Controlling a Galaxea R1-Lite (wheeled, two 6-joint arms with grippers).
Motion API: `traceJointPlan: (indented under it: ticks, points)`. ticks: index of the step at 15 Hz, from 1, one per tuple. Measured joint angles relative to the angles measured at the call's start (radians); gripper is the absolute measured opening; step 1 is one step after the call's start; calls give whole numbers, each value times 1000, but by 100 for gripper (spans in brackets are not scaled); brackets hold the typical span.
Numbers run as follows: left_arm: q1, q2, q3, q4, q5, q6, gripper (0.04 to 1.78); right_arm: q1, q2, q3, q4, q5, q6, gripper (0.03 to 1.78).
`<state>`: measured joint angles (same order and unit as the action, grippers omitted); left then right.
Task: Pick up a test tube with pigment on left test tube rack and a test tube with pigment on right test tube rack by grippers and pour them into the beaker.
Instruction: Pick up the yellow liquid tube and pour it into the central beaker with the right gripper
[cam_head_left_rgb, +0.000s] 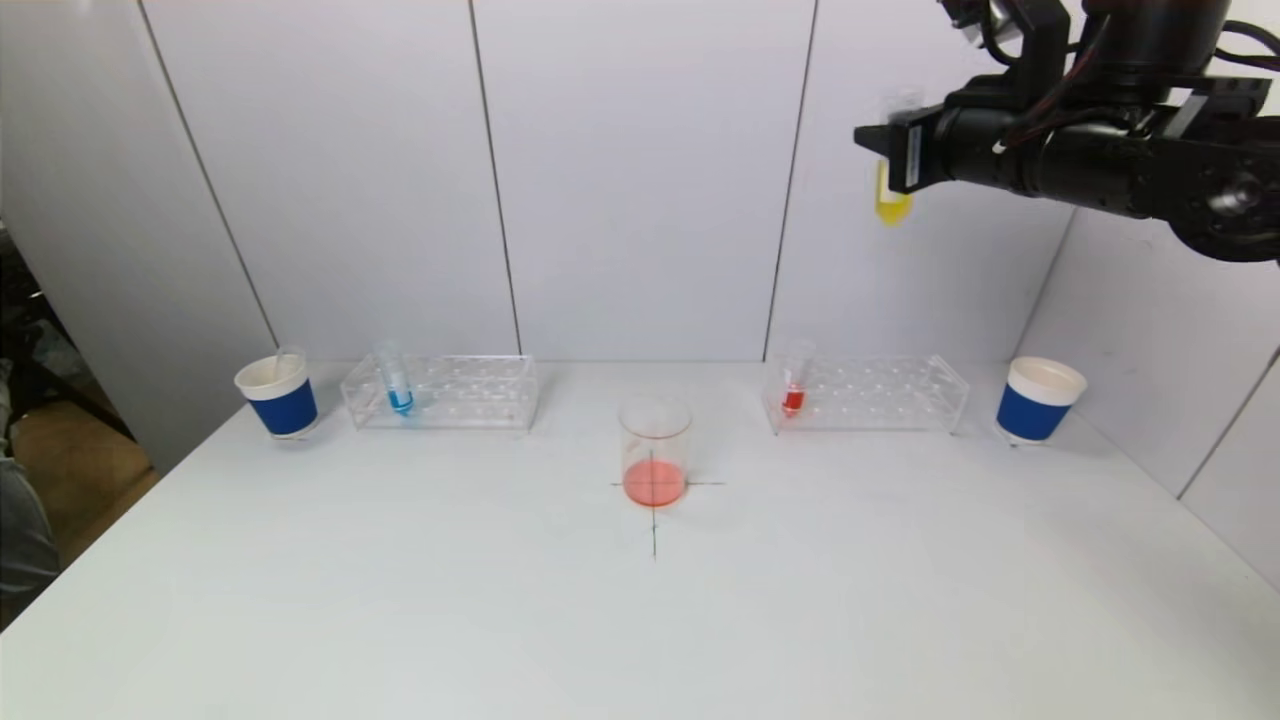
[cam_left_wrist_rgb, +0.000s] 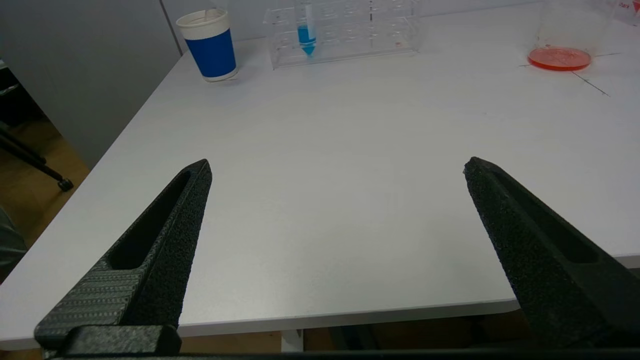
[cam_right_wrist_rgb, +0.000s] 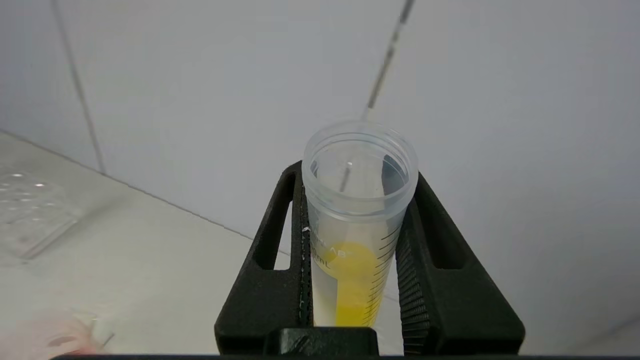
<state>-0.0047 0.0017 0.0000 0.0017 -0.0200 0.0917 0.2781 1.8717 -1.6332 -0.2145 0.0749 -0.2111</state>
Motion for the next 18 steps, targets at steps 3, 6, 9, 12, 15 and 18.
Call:
traceJointPlan:
  ticks: [3,6,9,12,15,18]
  points:
    - [0,0,0,0,0,0,176,63,31,-20,-1,142,-22,53]
    - [0,0,0,0,0,0,176,88,88,-27,-23,240,-111,53]
    - [0,0,0,0,0,0,176,98,175,-39,-134,352,-201,53]
    - [0,0,0,0,0,0,176,129,271,-50,-219,480,-319,53]
    - [0,0,0,0,0,0,176,160,349,-52,-219,550,-492,53]
    - [0,0,0,0,0,0,176,175,407,-31,-217,633,-694,53]
